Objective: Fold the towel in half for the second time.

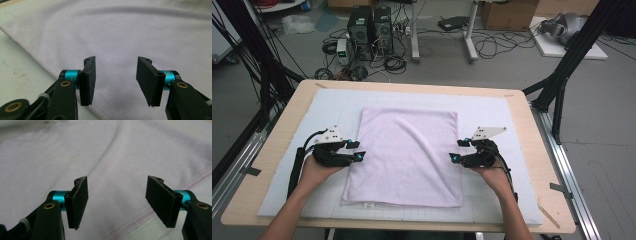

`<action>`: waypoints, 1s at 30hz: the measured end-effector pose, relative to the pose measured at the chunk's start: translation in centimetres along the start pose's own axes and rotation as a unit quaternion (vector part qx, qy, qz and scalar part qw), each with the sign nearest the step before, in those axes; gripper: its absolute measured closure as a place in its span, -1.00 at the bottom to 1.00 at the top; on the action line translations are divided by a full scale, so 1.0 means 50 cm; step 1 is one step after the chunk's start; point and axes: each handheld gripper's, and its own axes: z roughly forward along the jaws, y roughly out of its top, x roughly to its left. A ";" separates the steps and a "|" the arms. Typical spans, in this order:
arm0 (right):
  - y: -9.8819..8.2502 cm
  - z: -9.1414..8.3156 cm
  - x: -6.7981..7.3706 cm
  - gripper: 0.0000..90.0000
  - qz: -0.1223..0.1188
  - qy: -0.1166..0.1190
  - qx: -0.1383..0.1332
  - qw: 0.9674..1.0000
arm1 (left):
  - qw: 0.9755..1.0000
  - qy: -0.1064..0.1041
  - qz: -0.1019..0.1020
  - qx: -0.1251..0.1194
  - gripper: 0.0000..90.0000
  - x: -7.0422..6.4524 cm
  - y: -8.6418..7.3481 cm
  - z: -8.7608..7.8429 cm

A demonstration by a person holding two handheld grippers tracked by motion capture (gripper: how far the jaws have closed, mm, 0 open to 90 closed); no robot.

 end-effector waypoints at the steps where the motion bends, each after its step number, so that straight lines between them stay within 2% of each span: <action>1: 0.003 0.001 -0.005 -0.24 0.003 -0.001 0.001 1.000 | 1.000 0.002 0.000 0.003 0.14 0.007 0.004 0.001; 3: 0.012 0.004 -0.016 -0.24 0.002 -0.002 0.004 1.000 | 1.000 0.005 -0.004 -0.005 0.17 0.021 0.013 0.003; 5: 0.024 0.006 -0.027 -0.25 0.002 -0.003 0.011 1.000 | 1.000 0.012 -0.002 0.009 0.17 0.037 0.026 0.007; 7: 0.036 0.008 -0.040 -0.24 0.001 -0.006 0.011 1.000 | 1.000 0.014 -0.010 0.006 0.18 0.053 0.036 0.012; 11: 0.057 0.015 -0.068 -0.24 0.002 -0.012 0.018 1.000 | 1.000 0.022 -0.013 0.017 0.19 0.082 0.056 0.020; 14: 0.075 0.020 -0.087 -0.24 -0.001 -0.019 0.028 0.999 | 0.999 0.030 -0.015 0.016 0.21 0.102 0.073 0.021; 17: 0.100 0.019 -0.103 -0.23 -0.003 -0.025 0.026 0.999 | 0.999 0.040 -0.013 0.017 0.21 0.118 0.095 0.020; 19: 0.118 0.019 -0.113 -0.21 -0.010 -0.033 0.022 0.999 | 0.999 0.042 -0.014 0.017 0.23 0.127 0.110 0.019; 22: 0.141 0.022 -0.130 -0.21 -0.015 -0.043 0.033 0.998 | 0.999 0.042 -0.015 0.012 0.27 0.141 0.127 0.021; 27: 0.166 0.035 -0.164 -0.22 -0.008 -0.057 0.039 0.998 | 0.998 0.049 -0.024 0.018 0.26 0.169 0.129 0.039; 30: 0.160 0.051 -0.183 -0.22 0.003 -0.063 0.042 0.997 | 0.997 0.054 -0.036 0.029 0.23 0.185 0.117 0.058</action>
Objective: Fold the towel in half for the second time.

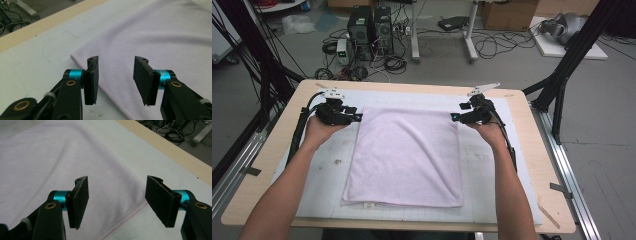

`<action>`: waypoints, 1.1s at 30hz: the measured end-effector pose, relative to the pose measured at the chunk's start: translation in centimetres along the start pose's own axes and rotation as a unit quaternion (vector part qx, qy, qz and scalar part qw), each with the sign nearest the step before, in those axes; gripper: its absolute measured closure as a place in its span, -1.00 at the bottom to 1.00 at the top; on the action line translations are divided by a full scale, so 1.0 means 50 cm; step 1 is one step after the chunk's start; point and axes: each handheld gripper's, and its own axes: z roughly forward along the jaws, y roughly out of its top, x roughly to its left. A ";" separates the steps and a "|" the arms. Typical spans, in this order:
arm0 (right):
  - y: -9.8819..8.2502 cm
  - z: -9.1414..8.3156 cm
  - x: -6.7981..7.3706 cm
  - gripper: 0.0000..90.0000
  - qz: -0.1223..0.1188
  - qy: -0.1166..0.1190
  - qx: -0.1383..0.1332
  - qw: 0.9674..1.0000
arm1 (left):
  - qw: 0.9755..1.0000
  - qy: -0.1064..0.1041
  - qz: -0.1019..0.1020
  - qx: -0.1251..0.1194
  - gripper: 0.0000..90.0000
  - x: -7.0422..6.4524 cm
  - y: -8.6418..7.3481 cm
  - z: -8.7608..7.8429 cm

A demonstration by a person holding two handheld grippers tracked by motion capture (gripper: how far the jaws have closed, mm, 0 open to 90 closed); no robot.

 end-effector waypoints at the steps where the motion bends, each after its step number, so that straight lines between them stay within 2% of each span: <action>1: -0.005 0.010 -0.005 -0.22 0.003 0.000 0.002 1.000 | 1.000 0.001 -0.001 0.006 0.23 0.004 -0.004 0.008; 4: -0.020 0.039 -0.014 -0.24 0.010 -0.001 0.028 1.000 | 1.000 0.016 -0.005 0.024 0.18 0.013 -0.016 0.029; 6: -0.028 0.052 -0.017 -0.24 0.016 -0.004 0.031 0.999 | 0.999 0.030 -0.015 0.019 0.12 0.019 -0.022 0.038; 10: -0.041 0.075 -0.027 -0.25 0.023 -0.017 0.041 0.999 | 0.999 0.033 -0.027 0.021 0.12 0.027 -0.031 0.057; 14: -0.059 0.093 -0.036 -0.26 0.039 -0.023 0.042 0.998 | 0.998 0.030 -0.033 0.038 0.12 0.031 -0.044 0.080; 15: -0.064 0.098 -0.037 -0.26 0.037 -0.024 0.045 0.998 | 0.998 0.031 -0.036 0.039 0.13 0.030 -0.046 0.083; 17: -0.072 0.104 -0.038 -0.26 0.036 -0.028 0.049 0.998 | 0.998 0.032 -0.035 0.044 0.14 0.030 -0.048 0.090; 20: -0.082 0.107 -0.039 -0.26 0.051 -0.028 0.053 0.997 | 0.998 0.033 -0.038 0.043 0.14 0.028 -0.050 0.097; 22: -0.088 0.111 -0.040 -0.26 0.054 -0.029 0.054 0.997 | 0.997 0.040 -0.037 0.051 0.14 0.024 -0.053 0.105; 26: -0.093 0.116 -0.038 -0.26 0.057 -0.033 0.049 0.997 | 0.996 0.053 -0.046 0.050 0.14 0.019 -0.052 0.109; 28: -0.092 0.116 -0.036 -0.19 0.055 -0.036 0.052 0.996 | 0.996 0.057 -0.049 0.052 0.18 0.016 -0.050 0.109; 33: -0.094 0.112 -0.027 0.28 0.056 -0.018 0.045 0.997 | 0.996 0.038 -0.054 0.052 0.53 0.012 -0.048 0.110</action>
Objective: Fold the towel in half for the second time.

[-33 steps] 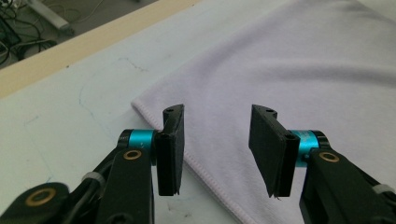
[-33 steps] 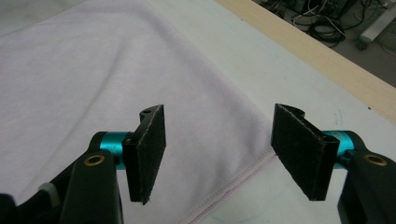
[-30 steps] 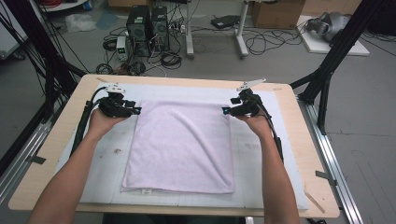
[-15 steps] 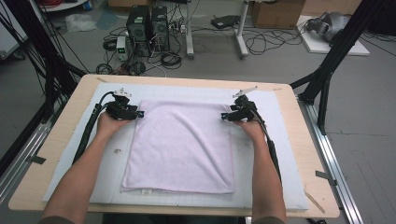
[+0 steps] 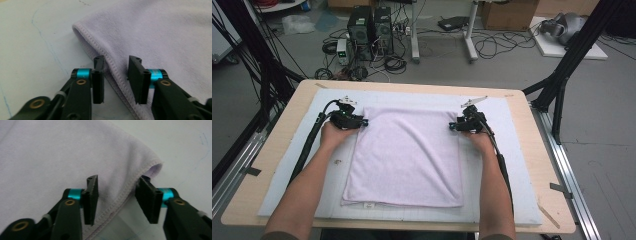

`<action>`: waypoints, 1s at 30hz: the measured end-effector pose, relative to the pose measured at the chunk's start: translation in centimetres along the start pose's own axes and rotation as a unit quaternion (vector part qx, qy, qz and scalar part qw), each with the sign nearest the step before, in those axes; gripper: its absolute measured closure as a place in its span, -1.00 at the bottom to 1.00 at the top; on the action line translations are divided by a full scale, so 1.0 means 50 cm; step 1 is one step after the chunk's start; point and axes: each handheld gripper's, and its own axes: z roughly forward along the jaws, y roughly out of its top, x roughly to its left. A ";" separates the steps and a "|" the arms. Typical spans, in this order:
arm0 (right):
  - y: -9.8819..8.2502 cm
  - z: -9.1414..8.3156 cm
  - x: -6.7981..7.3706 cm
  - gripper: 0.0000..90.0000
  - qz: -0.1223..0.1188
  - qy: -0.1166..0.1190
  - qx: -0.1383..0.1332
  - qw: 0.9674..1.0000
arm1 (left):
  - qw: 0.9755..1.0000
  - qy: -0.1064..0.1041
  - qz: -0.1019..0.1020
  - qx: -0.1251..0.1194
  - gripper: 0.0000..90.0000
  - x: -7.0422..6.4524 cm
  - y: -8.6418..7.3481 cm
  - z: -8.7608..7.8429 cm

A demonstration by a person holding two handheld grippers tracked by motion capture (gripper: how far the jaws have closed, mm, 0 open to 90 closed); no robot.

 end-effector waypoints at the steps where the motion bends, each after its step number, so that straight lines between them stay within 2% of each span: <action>1: -0.001 0.000 0.000 0.39 0.001 0.005 -0.001 1.000 | 1.000 -0.004 -0.001 0.001 0.61 0.000 0.000 0.000; 4: -0.001 0.001 0.005 0.79 0.001 0.031 -0.001 1.000 | 1.000 -0.016 -0.005 0.000 0.79 0.000 0.001 0.000; 9: -0.004 0.001 0.003 0.84 0.019 0.041 -0.006 0.999 | 1.000 -0.019 -0.015 0.000 0.86 0.002 0.000 -0.001; 12: 0.000 -0.002 0.005 0.86 0.013 0.040 -0.004 0.999 | 1.000 -0.011 -0.009 -0.001 0.88 0.004 0.002 -0.006; 16: 0.009 -0.021 0.006 0.86 0.009 0.041 -0.023 0.999 | 1.000 -0.011 -0.007 -0.025 0.89 0.003 0.011 -0.025; 20: 0.022 -0.050 0.013 0.87 0.000 0.041 -0.039 0.998 | 0.999 -0.015 0.006 -0.049 0.89 -0.004 0.024 -0.055; 25: 0.035 -0.091 0.032 0.87 -0.012 0.047 -0.054 0.997 | 0.997 -0.020 0.034 -0.062 0.89 -0.020 0.034 -0.097; 26: 0.036 -0.098 0.036 0.86 -0.014 0.050 -0.056 0.997 | 0.997 -0.021 0.044 -0.063 0.89 -0.025 0.036 -0.106; 28: 0.037 -0.112 0.046 0.87 -0.022 0.056 -0.055 0.997 | 0.995 -0.025 0.053 -0.081 0.89 -0.039 0.034 -0.126; 30: 0.036 -0.129 0.058 0.86 -0.026 0.064 -0.062 0.996 | 0.994 -0.029 0.062 -0.086 0.89 -0.048 0.028 -0.140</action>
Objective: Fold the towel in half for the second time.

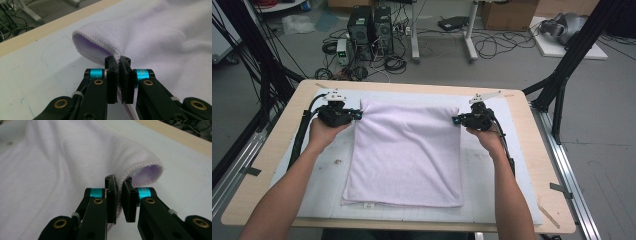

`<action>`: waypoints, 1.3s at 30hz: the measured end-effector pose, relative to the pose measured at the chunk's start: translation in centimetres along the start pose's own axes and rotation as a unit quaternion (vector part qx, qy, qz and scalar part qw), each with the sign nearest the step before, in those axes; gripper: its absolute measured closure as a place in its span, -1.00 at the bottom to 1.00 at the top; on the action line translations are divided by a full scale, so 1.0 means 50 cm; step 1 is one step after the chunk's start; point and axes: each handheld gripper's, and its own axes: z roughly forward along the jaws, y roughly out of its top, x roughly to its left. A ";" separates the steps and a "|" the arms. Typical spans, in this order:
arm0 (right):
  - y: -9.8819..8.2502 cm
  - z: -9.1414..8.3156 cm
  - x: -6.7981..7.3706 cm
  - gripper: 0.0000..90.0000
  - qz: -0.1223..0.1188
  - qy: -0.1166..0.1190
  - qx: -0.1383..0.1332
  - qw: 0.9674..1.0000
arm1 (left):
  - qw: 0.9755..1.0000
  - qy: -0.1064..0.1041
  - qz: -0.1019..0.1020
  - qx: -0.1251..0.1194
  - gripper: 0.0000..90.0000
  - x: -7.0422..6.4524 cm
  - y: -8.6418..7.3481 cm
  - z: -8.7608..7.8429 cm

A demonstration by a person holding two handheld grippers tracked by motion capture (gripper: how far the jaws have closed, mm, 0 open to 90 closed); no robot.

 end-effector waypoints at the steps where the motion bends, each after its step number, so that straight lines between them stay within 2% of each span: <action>1: 0.000 -0.007 0.006 0.86 -0.004 0.004 -0.005 1.000 | 1.000 -0.001 0.006 -0.003 0.89 -0.005 -0.004 -0.008; 5: -0.009 -0.036 0.034 0.86 -0.007 0.018 -0.019 1.000 | 1.000 -0.009 0.004 -0.016 0.89 -0.024 -0.031 -0.039; 11: -0.058 -0.054 0.075 0.86 -0.005 0.031 -0.019 0.999 | 0.999 -0.021 0.018 -0.015 0.89 -0.060 -0.079 -0.065; 15: -0.092 -0.062 0.098 0.86 -0.002 0.043 -0.012 0.999 | 0.999 -0.030 0.024 -0.011 0.89 -0.082 -0.112 -0.076; 19: -0.117 -0.064 0.121 0.86 -0.004 0.056 0.013 0.998 | 0.999 -0.042 0.022 -0.011 0.88 -0.101 -0.145 -0.087; 21: -0.127 -0.064 0.134 0.86 -0.013 0.055 0.007 0.998 | 0.999 -0.045 0.021 -0.004 0.87 -0.108 -0.159 -0.092; 24: -0.145 -0.061 0.146 0.86 -0.010 0.060 0.018 0.998 | 0.998 -0.050 0.023 0.002 0.86 -0.117 -0.177 -0.098; 28: -0.174 -0.058 0.153 0.83 0.001 0.066 0.026 0.997 | 0.998 -0.053 0.030 0.021 0.81 -0.123 -0.195 -0.101; 31: -0.185 -0.060 0.157 0.74 -0.002 0.064 0.024 0.998 | 0.997 -0.055 0.033 0.037 0.73 -0.123 -0.200 -0.106; 34: -0.187 -0.071 0.156 0.51 -0.001 0.059 0.025 0.998 | 0.997 -0.056 0.031 0.044 0.49 -0.121 -0.201 -0.117; 39: -0.171 -0.093 0.150 0.14 0.004 0.036 0.000 0.999 | 0.998 -0.048 0.024 0.033 0.17 -0.108 -0.180 -0.127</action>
